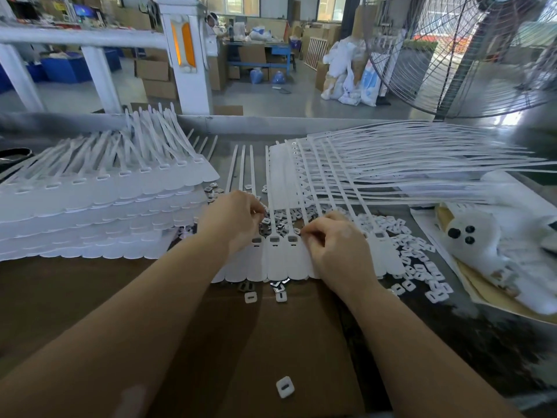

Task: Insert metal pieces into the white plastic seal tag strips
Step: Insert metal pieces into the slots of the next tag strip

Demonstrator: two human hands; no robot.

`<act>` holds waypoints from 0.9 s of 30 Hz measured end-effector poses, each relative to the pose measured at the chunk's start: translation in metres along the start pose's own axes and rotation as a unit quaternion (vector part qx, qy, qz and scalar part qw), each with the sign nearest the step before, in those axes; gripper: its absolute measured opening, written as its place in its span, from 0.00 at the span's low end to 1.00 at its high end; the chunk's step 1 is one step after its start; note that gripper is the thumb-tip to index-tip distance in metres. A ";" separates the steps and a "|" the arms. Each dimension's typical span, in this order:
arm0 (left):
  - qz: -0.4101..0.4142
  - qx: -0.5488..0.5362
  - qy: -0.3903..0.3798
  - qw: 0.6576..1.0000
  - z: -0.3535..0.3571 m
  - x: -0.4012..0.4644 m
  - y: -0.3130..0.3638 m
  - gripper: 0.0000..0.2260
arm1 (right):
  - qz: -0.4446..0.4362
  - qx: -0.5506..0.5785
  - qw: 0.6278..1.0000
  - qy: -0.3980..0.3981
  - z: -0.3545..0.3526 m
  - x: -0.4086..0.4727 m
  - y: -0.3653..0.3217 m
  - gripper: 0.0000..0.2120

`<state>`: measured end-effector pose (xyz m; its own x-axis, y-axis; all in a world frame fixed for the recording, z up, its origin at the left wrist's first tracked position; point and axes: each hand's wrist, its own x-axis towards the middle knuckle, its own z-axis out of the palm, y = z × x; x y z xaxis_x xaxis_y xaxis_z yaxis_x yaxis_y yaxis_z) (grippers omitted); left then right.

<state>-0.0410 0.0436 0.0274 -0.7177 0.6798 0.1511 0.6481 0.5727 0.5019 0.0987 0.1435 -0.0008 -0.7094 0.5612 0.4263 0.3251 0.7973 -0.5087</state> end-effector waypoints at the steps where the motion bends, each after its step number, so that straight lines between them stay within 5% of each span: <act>1: 0.000 0.007 0.003 1.000 0.004 0.003 0.000 0.10 | 0.000 0.000 1.000 0.001 0.000 0.000 0.000 0.07; 14: 0.018 0.040 0.020 0.999 0.010 0.008 0.000 0.06 | 0.007 0.005 1.000 -0.001 0.000 0.000 -0.001 0.07; 27: 0.047 -0.070 0.116 0.990 -0.006 -0.030 -0.025 0.04 | -0.002 -0.004 1.000 0.007 0.000 -0.001 -0.002 0.07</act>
<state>-0.0368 0.0060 0.0159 -0.7059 0.5942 0.3855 0.6845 0.4324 0.5869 0.0989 0.1418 -0.0001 -0.7020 0.5605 0.4393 0.3267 0.8016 -0.5007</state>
